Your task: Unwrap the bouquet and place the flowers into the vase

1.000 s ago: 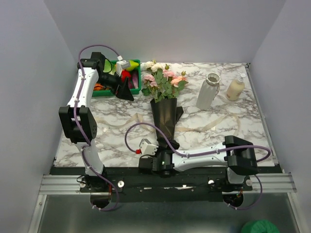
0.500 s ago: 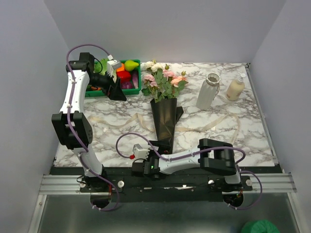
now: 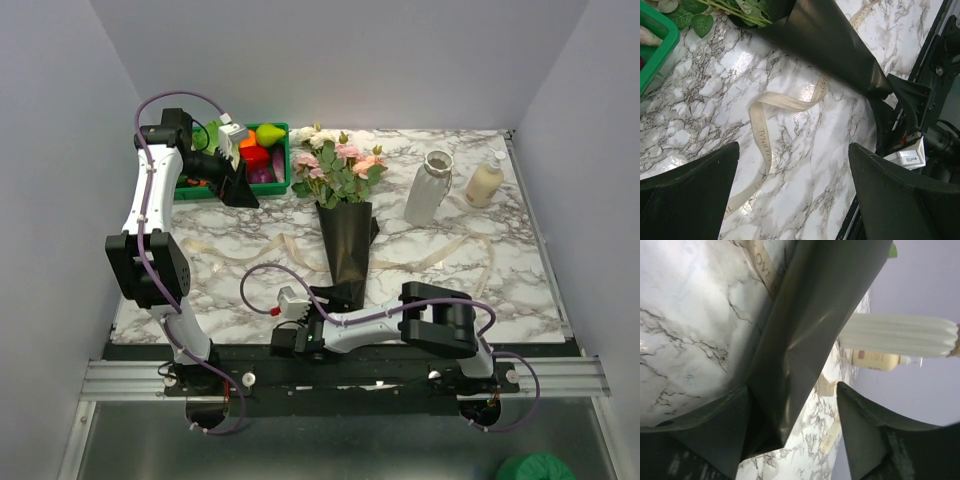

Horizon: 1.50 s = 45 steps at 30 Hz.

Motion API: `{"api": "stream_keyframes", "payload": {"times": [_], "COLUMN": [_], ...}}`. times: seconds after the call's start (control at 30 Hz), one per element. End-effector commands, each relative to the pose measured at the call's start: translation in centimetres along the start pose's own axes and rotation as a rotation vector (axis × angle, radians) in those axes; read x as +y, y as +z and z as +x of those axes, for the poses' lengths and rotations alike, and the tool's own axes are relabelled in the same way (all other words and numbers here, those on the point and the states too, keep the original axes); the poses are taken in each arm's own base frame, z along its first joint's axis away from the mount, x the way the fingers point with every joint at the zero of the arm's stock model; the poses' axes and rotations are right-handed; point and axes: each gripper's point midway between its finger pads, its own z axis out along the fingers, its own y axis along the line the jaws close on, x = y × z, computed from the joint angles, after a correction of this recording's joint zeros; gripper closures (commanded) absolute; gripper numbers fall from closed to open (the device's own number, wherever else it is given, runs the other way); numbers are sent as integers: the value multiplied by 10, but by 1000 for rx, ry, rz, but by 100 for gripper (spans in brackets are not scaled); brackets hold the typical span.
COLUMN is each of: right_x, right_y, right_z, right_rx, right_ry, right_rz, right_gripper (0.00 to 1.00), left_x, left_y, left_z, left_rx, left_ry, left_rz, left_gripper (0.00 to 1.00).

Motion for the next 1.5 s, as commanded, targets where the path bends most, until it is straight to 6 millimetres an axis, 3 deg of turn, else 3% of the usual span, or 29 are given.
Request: {"api": "stream_keyframes", "payload": {"times": [0.0, 0.2, 0.23, 0.3, 0.33, 0.37, 0.43, 0.67, 0.73, 0.77, 0.83, 0.9, 1.07, 1.2, 1.3, 1.43, 1.47], "right_x": [-15, -40, -48, -64, -79, -95, -103, -124, -124, -135, -137, -146, -150, -152, -159, -179, -185], "right_y": [1, -8, -11, -17, -23, -30, -33, -44, -45, -50, -53, -60, -68, -70, -71, -76, -78], "right_z": [-4, -19, -27, -23, -34, -19, -26, -3, 10, 14, 31, 42, 74, 84, 78, 73, 74], "right_rx": [0, -18, -23, -10, -18, 1, -23, -15, 3, -6, 25, 39, 89, 100, 74, 25, 10], "right_ry": [84, 221, 276, 347, 436, 487, 527, 740, 777, 884, 969, 1131, 1413, 1476, 1433, 1440, 1457], "right_rz": [72, 119, 126, 169, 181, 224, 232, 193, 180, 167, 141, 107, 55, 40, 42, 30, 25], "right_gripper": [35, 57, 58, 59, 60, 60, 66, 73, 69, 64, 40, 29, 27, 24, 20, 16, 16], "left_x": [-31, -35, -36, -37, -37, -39, -40, -44, -43, -43, -43, -44, -45, -46, -45, -51, -39], "left_y": [-8, -9, -9, -11, -11, -12, -13, -13, -11, -11, -10, -10, -11, -9, 3, 40, 51], "left_z": [15, 12, 12, 11, 12, 11, 9, 9, 11, 12, 13, 12, 13, 19, 38, 78, 86], "left_rx": [43, 32, 33, 29, 30, 28, 23, 14, 17, 19, 19, 18, 19, 32, 96, 245, 281], "left_ry": [-124, -126, -127, -123, -123, -119, -117, -120, -129, -132, -131, -127, -123, -116, -114, -149, -108], "left_rz": [72, 77, 79, 75, 74, 72, 71, 81, 86, 88, 93, 92, 91, 92, 109, 149, 99], "left_gripper": [1, 1, 1, 1, 1, 1, 1, 1, 1, 1, 1, 1, 1, 1, 1, 1, 1]}}
